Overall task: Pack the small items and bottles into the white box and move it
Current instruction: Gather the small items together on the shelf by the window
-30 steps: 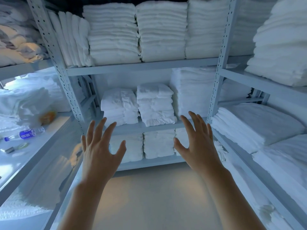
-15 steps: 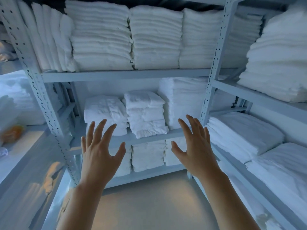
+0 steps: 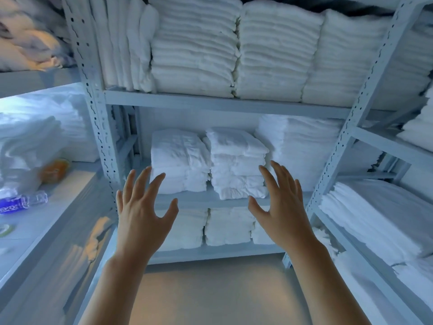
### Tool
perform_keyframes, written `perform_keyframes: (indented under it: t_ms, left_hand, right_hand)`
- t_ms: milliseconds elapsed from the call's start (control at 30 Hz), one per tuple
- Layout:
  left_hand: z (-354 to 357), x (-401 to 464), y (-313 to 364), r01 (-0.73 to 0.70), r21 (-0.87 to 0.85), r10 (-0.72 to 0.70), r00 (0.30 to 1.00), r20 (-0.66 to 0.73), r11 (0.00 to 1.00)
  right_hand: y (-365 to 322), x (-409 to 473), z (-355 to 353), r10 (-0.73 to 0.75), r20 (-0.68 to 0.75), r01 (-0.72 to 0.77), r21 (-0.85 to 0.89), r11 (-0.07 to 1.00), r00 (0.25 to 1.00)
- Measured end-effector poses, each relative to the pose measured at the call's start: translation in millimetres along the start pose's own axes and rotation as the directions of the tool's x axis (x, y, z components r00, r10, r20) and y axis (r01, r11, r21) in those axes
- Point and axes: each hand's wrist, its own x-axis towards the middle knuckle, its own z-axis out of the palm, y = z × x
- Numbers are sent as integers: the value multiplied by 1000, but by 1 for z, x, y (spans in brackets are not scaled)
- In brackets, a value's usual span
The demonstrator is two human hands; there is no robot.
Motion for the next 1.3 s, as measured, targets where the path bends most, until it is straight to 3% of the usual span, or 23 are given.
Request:
perform_keyframes:
  t_ms: [300, 767, 1000, 1300]
  left_hand:
    - [-1, 27, -51, 108, 111, -103, 993, -51, 988]
    - [59, 87, -73, 221, 278, -182, 970, -160, 935]
    - [75, 94, -70, 304, 373, -225, 944, -240, 877]
    - [40, 93, -58, 407, 524, -272, 908, -318, 748]
  right_hand:
    - [-24, 65, 58, -121, 24, 118, 98, 988, 992]
    - [12, 187, 158, -286, 95, 255, 252, 933, 953]
    - [18, 228, 193, -384, 118, 323, 354, 878, 916]
    - [-22, 261, 222, -536, 82, 428, 507, 748, 840]
